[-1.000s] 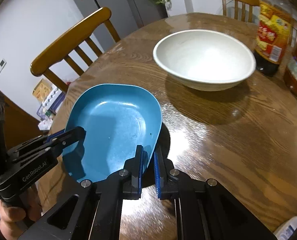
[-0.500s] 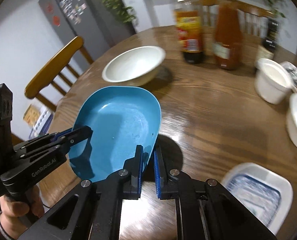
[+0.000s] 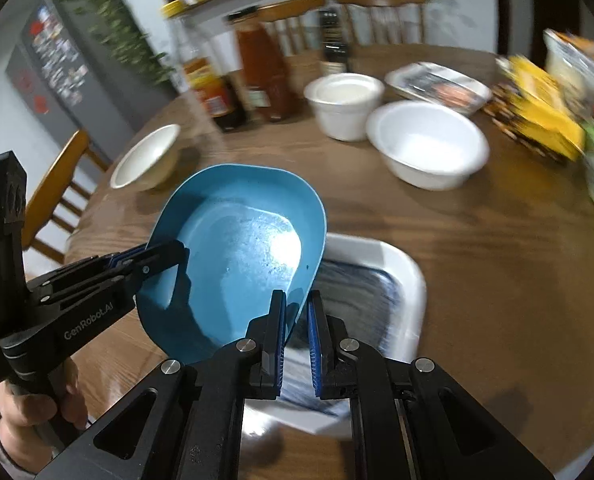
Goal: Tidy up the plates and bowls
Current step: 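Lift the blue dish and carry it over the stacked plates, then lower the blue dish into the top patterned plate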
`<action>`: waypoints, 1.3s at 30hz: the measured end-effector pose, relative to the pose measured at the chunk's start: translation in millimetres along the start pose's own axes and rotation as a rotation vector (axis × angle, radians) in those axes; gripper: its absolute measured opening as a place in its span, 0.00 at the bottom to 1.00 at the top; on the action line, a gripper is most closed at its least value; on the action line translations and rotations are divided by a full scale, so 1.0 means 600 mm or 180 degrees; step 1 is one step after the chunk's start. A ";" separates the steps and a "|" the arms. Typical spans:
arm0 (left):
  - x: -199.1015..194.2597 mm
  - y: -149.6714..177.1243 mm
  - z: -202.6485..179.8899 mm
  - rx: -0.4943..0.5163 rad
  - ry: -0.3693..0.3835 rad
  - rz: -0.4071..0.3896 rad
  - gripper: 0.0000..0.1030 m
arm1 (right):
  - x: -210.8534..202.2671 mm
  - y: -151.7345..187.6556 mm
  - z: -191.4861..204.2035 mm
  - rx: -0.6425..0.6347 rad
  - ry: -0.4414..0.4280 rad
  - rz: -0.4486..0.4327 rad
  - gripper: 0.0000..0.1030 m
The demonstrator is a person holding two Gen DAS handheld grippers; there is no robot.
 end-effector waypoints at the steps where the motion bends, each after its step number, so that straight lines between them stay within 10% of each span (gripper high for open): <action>1: 0.010 0.005 -0.011 0.0022 0.0011 0.0057 0.11 | -0.003 0.006 -0.013 0.0052 0.0003 0.0017 0.12; 8: 0.063 0.037 -0.034 -0.0070 0.0036 0.0422 0.10 | 0.013 0.045 -0.070 0.0172 0.0060 0.0202 0.12; 39: 0.079 -0.037 0.028 -0.0169 -0.0627 0.0266 0.19 | 0.092 -0.026 -0.041 -0.0394 0.0094 0.0281 0.17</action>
Point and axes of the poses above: each gripper's, at about its wrist camera, not at the fingertips, and x roughly the way its jaws point, z to its left, y to its underside, the point moved 5 cm from there along x, roughly the way its jaws point, and after that the axes turned 10 degrees about z, right-handed, at the moved point
